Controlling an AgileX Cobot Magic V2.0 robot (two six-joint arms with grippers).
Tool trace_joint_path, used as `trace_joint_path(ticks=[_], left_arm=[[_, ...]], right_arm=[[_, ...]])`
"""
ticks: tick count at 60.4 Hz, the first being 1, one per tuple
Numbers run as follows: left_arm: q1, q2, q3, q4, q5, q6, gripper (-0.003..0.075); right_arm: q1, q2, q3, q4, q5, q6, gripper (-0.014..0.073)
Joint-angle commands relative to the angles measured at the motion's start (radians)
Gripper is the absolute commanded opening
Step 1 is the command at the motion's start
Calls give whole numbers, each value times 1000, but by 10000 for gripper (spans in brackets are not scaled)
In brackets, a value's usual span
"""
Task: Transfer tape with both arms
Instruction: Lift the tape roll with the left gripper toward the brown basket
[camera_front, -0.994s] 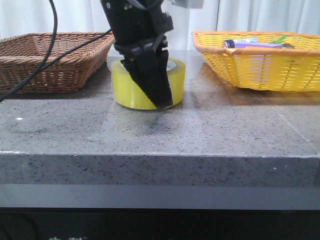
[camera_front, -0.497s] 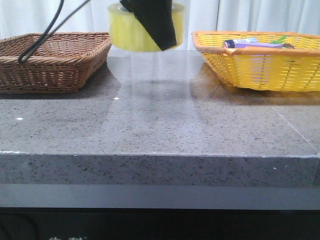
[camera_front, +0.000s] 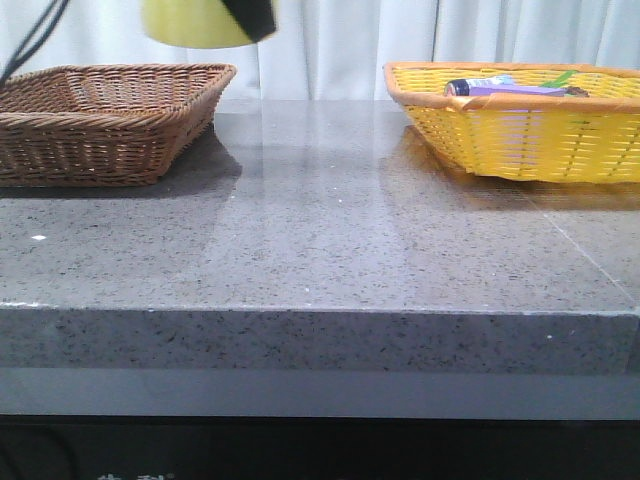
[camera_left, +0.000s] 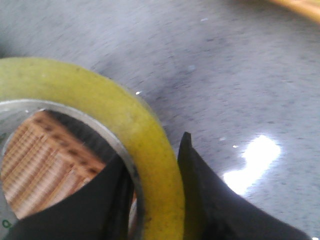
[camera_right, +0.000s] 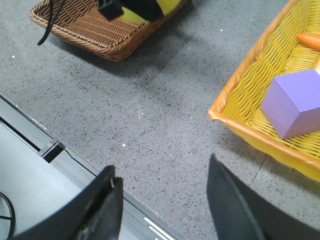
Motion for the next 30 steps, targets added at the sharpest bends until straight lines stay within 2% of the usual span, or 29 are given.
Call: trace_joint_path(ticks=[1, 14, 30], left_arm=[[52, -59, -39, 13, 15, -39, 113], [188, -59, -39, 8, 9, -66, 113], [293, -55, -35, -117, -41, -66, 113]], right_arm=[[-2, -5, -27, 8, -73, 1, 414], [-2, -5, -27, 8, -73, 1, 414], [-2, -5, -27, 8, -73, 1, 414]])
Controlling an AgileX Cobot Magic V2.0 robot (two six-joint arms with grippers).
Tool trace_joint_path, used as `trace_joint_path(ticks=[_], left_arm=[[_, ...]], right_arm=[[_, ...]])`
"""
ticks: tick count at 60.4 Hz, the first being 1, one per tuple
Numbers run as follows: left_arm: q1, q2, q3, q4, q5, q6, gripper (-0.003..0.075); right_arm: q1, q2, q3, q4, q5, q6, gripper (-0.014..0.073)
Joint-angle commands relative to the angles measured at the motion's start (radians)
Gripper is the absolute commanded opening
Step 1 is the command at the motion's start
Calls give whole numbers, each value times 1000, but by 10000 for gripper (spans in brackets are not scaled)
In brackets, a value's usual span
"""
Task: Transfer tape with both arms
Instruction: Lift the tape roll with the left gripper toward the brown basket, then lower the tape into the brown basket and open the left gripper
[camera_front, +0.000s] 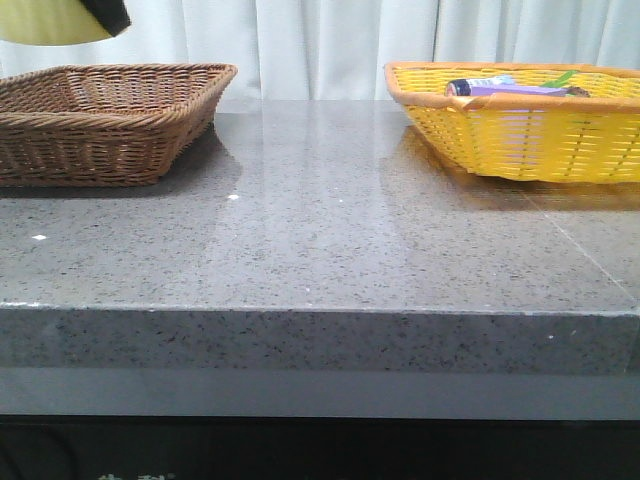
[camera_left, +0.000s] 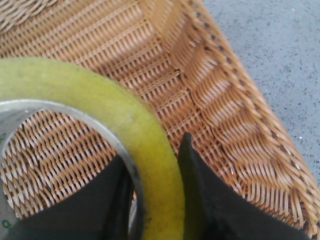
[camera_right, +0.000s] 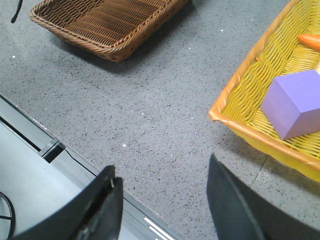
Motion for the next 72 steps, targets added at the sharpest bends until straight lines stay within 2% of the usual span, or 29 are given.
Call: trace_joint_path(ticks=[1, 17, 47, 52, 59, 63, 66, 72], left_arm=[[11, -55, -32, -42, -48, -10, 113], [11, -37, -27, -42, -74, -10, 113], [11, 125, -27, -40, -46, -10, 116], [11, 131, -27, -40, -46, -11, 150], [11, 131, -32, -40, -48, -11, 320], [11, 131, -32, -40, -46, -11, 393], [11, 131, -32, -40, -37, -11, 413], [11, 125, -37, -40, -8, -11, 406]], right_arm=[[-2, -5, -27, 8, -73, 1, 414], [-2, -5, -27, 8, -73, 1, 414], [-2, -5, -27, 8, -73, 1, 414], [-2, -5, -27, 8, -73, 1, 414], [-2, -5, -27, 8, -73, 1, 414], [-2, -5, -27, 8, -73, 1, 414], [-2, -5, -27, 8, -73, 1, 414], [-2, -5, -27, 8, -73, 1, 414]])
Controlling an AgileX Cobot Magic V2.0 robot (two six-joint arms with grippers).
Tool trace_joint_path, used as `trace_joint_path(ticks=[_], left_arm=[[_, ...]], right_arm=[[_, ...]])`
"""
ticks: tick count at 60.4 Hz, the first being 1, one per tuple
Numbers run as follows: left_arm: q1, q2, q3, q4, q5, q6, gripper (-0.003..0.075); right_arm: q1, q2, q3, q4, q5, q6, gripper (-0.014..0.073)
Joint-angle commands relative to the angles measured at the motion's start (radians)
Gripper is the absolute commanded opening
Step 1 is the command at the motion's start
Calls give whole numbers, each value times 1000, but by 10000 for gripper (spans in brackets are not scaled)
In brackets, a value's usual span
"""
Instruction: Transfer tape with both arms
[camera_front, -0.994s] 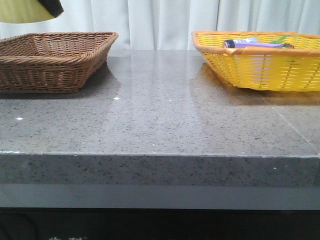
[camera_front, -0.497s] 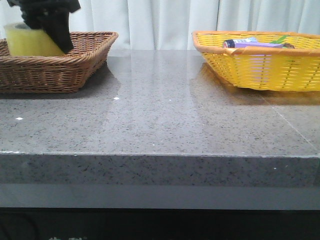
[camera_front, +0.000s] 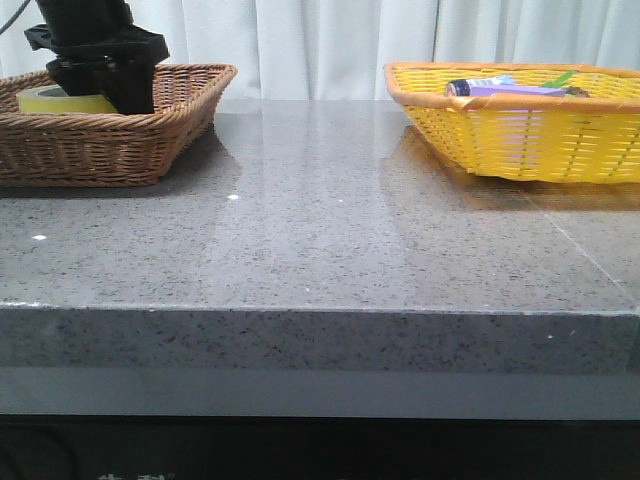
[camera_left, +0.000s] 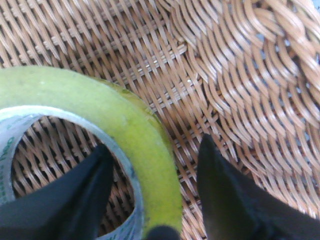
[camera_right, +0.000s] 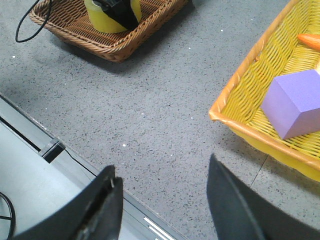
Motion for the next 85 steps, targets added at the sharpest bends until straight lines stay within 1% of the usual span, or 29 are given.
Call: trace_joint_path(ticks=[1, 15, 28, 35, 43, 60, 74, 85], left_arm=[[-1, -74, -42, -8, 25, -11, 406], [-1, -133, -79, -10, 34, -67, 406], [-1, -240, -79, -12, 34, -199, 406], [-1, -315, -66, -63, 28, -216, 406], [-4, -421, -9, -100, 27, -216, 406], [-24, -666, 247, -96, -14, -208, 406], [-55, -918, 552, -96, -98, -183, 406], [-55, -1133, 807, -76, -160, -176, 392]], right_arm=[[-2, -5, -27, 8, -73, 1, 414], [-2, -5, -27, 8, -73, 1, 414], [-2, -5, -27, 8, -73, 1, 414], [-2, -5, -27, 8, -73, 1, 414], [-2, -5, -27, 8, -73, 1, 414], [-2, -5, -27, 8, -73, 1, 414], [-2, -5, -27, 8, -73, 1, 414], [-2, -5, -27, 8, -73, 1, 414]])
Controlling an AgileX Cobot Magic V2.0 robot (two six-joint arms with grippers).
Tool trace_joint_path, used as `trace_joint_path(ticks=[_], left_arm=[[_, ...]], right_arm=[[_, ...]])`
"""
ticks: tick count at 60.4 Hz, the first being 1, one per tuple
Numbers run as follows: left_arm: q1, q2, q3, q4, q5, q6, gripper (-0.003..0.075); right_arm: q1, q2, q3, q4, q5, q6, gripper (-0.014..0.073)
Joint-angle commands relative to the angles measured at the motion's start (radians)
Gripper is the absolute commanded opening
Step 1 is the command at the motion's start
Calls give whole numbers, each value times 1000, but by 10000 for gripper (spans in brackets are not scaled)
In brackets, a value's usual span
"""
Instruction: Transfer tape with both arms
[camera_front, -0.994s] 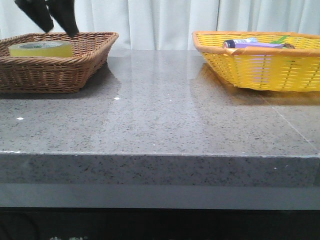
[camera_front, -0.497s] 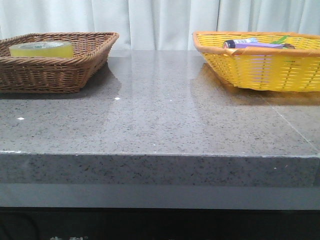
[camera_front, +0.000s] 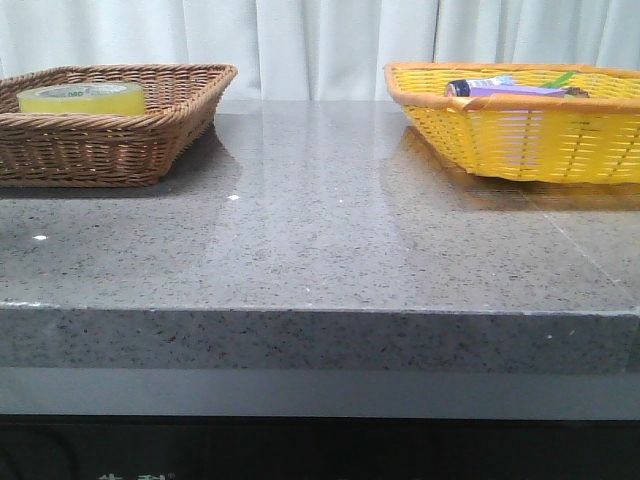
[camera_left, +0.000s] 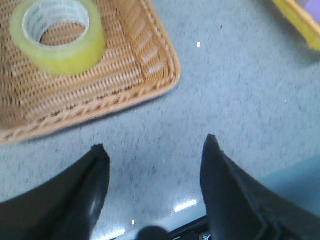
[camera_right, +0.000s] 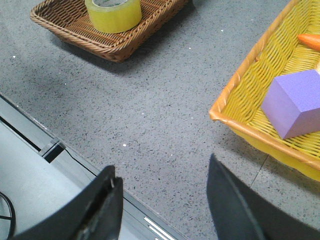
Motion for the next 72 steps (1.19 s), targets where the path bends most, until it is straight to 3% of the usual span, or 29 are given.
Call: trace_joint_path(ticks=[1, 26, 43, 55, 60, 72], left_arm=[[-11, -119, 90, 2, -88, 3, 388], [-11, -557, 481, 24, -329, 3, 324], [-11, -576, 553, 24, -488, -11, 318], [-11, -576, 555, 24, -513, -11, 237], [-11, -576, 555, 24, -515, -11, 169], [-11, -576, 555, 24, -515, -11, 16]], right_arm=[[-2, -5, -27, 8, -73, 1, 414], [-2, -5, -27, 8, -86, 1, 414], [-2, -5, -27, 7, -87, 1, 414], [-2, -5, -27, 7, -81, 1, 403], [-2, -5, -27, 7, -77, 1, 322], [-2, -5, -27, 7, -74, 1, 27]])
